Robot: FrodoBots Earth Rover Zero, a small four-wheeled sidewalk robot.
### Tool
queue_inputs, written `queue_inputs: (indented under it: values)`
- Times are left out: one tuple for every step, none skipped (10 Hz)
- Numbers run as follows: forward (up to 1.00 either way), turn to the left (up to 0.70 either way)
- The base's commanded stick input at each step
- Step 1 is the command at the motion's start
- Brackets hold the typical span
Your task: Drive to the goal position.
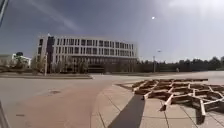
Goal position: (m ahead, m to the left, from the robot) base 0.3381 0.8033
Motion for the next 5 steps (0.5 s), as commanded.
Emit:
queue_inputs:
  values:
    - [0.05, 0.00]
    - [0.05, 0.00]
    - [0.05, 0.00]
    - [0.05, 0.00]
    - [0.05, 0.00]
